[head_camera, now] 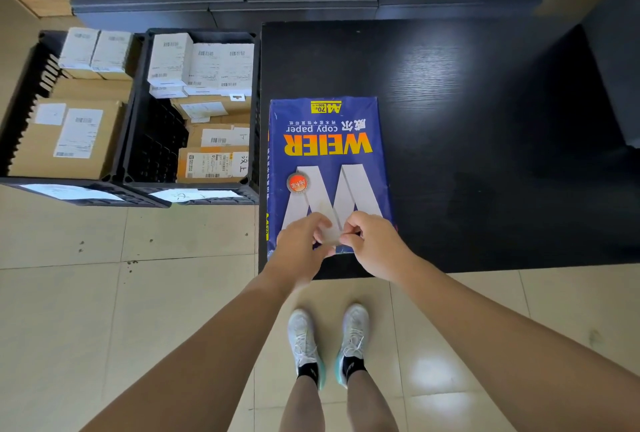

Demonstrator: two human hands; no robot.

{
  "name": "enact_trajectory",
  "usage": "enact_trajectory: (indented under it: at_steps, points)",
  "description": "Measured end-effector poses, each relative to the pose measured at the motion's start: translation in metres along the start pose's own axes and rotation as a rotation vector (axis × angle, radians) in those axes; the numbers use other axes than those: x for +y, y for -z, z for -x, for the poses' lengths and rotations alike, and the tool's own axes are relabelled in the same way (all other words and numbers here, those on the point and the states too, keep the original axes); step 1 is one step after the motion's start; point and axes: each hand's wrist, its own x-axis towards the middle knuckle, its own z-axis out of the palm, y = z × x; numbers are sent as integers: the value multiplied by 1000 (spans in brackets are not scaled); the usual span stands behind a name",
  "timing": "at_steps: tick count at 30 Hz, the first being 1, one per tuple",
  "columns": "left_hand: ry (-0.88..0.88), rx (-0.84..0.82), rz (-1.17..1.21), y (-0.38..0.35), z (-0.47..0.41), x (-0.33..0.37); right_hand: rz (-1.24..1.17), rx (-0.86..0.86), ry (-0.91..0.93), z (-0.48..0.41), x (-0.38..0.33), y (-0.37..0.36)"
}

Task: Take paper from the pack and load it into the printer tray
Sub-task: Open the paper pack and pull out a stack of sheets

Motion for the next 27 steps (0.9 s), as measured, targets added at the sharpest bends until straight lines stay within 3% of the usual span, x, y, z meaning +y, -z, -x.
enact_trajectory:
  at_steps: [10,16,22,27]
  points:
    - [11,17,-18,-4,8,4,-25,37,-17,16,-3,-5]
    - [62,95,-38,-8,20,4,-205,92,-41,30,-1,-4]
    - [83,165,-41,-37,40,-9,-273,101,-164,51,5,-22]
    - [226,181,-42,-48,46,-7,-181,128,-254,51,4,-32]
